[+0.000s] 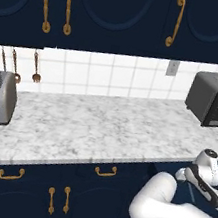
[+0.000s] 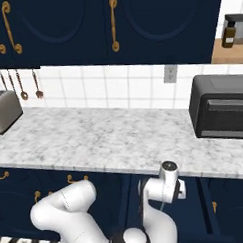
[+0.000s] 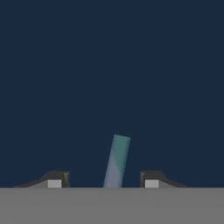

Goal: Take a straw from the drawer in front and place it inside the glass cup on the dining counter.

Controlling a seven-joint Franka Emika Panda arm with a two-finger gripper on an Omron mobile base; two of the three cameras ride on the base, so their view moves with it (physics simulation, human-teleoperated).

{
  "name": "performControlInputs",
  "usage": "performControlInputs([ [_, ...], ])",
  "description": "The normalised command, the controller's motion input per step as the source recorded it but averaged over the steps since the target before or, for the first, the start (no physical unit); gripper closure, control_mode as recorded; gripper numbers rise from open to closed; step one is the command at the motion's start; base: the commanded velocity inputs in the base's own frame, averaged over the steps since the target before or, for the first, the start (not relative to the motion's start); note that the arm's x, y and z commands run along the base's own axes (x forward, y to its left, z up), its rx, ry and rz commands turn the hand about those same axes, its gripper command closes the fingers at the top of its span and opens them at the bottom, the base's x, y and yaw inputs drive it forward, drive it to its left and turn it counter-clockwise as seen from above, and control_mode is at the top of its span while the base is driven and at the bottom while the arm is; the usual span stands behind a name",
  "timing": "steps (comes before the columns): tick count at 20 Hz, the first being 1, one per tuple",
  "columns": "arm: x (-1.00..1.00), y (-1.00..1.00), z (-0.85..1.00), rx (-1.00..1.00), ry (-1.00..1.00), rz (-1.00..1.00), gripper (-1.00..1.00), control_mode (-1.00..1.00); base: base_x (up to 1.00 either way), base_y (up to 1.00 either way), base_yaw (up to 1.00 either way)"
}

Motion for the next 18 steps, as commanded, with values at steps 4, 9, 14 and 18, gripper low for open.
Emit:
performControlInputs([
  [4,-0.29,-0.43,-0.51,0.17,0.0,-0.02,1.0,-1.0,0.0,0.0,0.0],
  [9,-0.48,-0.45,-0.25,0.24,0.0,-0.02,1.0,-1.0,0.0,0.0,0.0],
  [14,-0.71,-0.19,0.41,0.18,-0.15,-0.01,1.0,-1.0,0.0,0.0,0.0],
  [18,-0.36,0.23,1.0,-0.01,-0.14,0.0,1.0,-1.0,0.0,0.0,0.0],
])
